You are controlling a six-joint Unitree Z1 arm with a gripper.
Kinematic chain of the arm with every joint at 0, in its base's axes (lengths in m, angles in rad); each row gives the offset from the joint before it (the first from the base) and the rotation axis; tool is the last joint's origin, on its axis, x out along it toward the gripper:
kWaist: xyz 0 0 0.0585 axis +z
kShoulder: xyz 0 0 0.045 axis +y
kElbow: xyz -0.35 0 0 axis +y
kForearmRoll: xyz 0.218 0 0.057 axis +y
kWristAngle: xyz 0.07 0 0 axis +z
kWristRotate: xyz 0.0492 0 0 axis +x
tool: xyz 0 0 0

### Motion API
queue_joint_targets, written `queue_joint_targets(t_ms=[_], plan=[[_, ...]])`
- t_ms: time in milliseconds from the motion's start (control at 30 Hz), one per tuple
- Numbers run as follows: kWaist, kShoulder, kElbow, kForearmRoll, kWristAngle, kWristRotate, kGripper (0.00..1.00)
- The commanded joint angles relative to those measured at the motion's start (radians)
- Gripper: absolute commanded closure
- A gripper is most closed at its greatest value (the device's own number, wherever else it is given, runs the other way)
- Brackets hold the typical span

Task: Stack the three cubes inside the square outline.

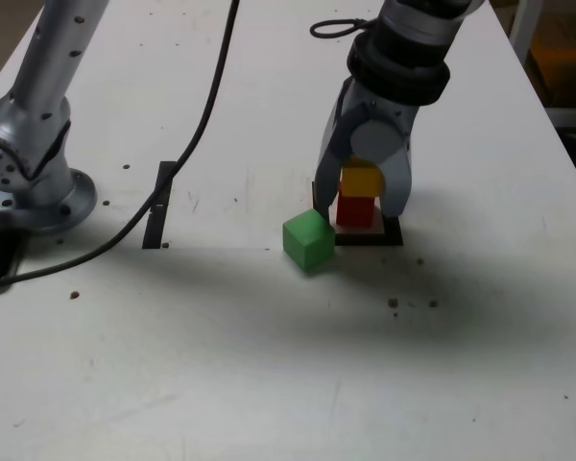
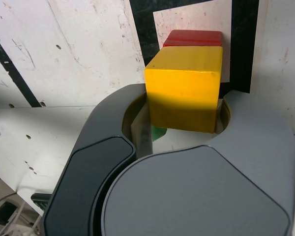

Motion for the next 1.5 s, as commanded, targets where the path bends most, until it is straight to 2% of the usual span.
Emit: queue_joint_targets(t_ms=[0,200,467,1467], plan=[[0.004,0.008,-0.005,-0.001,0.000,0.003,0.68],[0.009,0.015,-0.008,-0.004,0.000,0.010,0.65],[0.019,0.017,-0.001,-0.001,0.003,0.018,0.55],[0.018,0.003,-0.008,0.035,-0.001,0.024,0.39]])
